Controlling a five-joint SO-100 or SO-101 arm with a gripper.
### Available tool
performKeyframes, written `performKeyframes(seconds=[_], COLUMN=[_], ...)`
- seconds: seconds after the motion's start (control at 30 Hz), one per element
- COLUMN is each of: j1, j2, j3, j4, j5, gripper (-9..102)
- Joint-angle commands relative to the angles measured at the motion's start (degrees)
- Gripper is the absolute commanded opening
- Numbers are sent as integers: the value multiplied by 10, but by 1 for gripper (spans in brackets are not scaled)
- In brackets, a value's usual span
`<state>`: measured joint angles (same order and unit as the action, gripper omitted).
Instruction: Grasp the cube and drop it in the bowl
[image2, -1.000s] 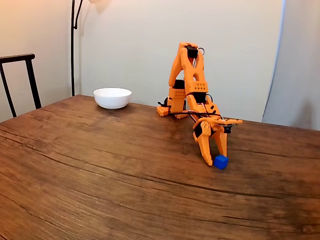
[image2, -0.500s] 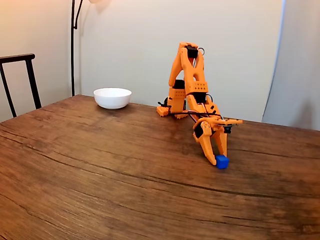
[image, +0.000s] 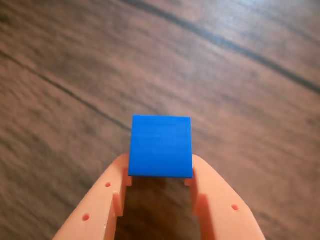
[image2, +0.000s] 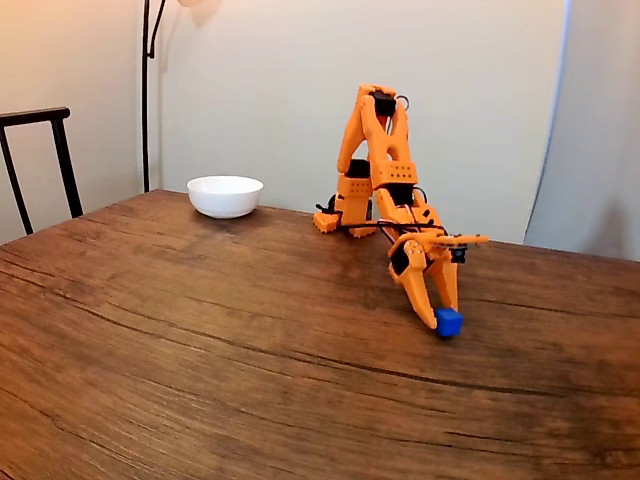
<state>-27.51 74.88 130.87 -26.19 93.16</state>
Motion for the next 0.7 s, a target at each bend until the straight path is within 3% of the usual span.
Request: performKeyframes(seconds=[0.0, 0.33, 0.57, 0.67], j1=[11, 25, 71, 95], j2=[12, 15, 71, 132], j3=[-35, -74, -102, -96], j4=[-9, -9, 3, 68], j5=[7, 11, 67, 85], gripper=[3, 3, 3, 3])
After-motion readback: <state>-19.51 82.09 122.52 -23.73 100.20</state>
